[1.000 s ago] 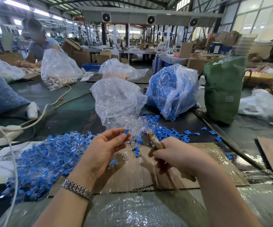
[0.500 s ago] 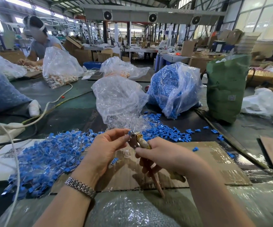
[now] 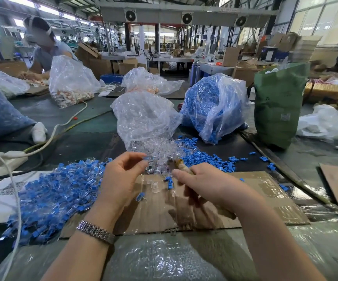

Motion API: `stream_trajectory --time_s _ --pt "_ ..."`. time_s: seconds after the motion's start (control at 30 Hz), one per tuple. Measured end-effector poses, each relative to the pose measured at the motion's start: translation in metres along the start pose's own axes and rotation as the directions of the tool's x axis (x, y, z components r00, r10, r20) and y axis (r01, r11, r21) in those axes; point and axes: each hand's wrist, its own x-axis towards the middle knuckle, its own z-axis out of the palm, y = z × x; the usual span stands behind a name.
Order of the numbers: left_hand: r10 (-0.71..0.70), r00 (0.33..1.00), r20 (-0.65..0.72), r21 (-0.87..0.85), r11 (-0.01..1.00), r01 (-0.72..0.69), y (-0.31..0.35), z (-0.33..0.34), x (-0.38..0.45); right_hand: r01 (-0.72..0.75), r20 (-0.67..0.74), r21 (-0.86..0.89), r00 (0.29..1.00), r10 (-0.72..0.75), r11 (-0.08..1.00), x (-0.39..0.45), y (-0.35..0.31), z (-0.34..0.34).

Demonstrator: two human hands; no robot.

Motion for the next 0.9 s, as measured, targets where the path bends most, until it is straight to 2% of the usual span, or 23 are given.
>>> stream_trajectory --time_s 0.07,0.1,0.17,0.23,0.3,0.4,0.47,0.5,0.57,0.6,0.67,0.73,0.9 --pt "0.025 0.986 -0.162 0.288 0.957 0.023 -0.006 -0.005 0.003 -0.061 -0.138 -0.184 0.990 0.036 0.981 0.006 0.007 -0.010" --pt "0.054 0.979 -0.198 0.447 0.893 0.041 -0.008 -0.005 0.004 -0.110 -0.208 -0.289 0.977 0.049 0.951 0.009 0.012 -0.013" --pt "0.159 0.974 -0.159 0.660 0.751 -0.015 -0.010 -0.002 0.003 -0.210 -0.318 -0.466 0.946 0.059 0.859 0.013 0.022 -0.013" --pt "0.233 0.972 -0.020 0.698 0.699 -0.153 -0.009 0.003 0.001 -0.277 -0.373 -0.552 0.926 0.065 0.786 0.017 0.032 -0.008" --pt "0.186 0.975 0.125 0.711 0.668 -0.219 -0.010 0.007 -0.001 -0.324 -0.397 -0.566 0.913 0.094 0.758 0.018 0.039 -0.005" --pt "0.084 0.973 0.216 0.742 0.634 -0.219 -0.014 0.008 0.000 -0.367 -0.426 -0.566 0.897 0.119 0.738 0.020 0.040 -0.003" --pt "0.042 0.971 0.237 0.755 0.620 -0.211 -0.015 0.008 0.001 -0.292 -0.442 -0.588 0.897 0.002 0.754 0.020 0.033 -0.001" --pt "0.033 0.970 0.242 0.760 0.615 -0.211 -0.015 0.009 0.002 -0.194 -0.422 -0.608 0.901 -0.106 0.769 0.021 0.028 0.001" --pt "0.029 0.970 0.240 0.772 0.600 -0.209 -0.015 0.009 0.002 0.050 -0.281 -0.643 0.912 -0.297 0.764 0.023 0.016 0.007" --pt "0.033 0.971 0.239 0.779 0.590 -0.211 -0.015 0.009 0.002 0.146 -0.193 -0.647 0.918 -0.346 0.748 0.023 0.010 0.010" --pt "0.049 0.972 0.231 0.784 0.581 -0.216 -0.015 0.008 0.003 0.238 -0.069 -0.666 0.924 -0.377 0.707 0.027 0.003 0.017" --pt "0.061 0.975 0.215 0.771 0.602 -0.208 -0.014 0.007 0.003 0.268 -0.023 -0.673 0.924 -0.381 0.690 0.032 0.002 0.022" --pt "0.066 0.982 0.179 0.624 0.764 -0.165 -0.009 0.008 0.003 0.330 0.000 -0.602 0.911 -0.413 0.728 0.038 0.009 0.024"
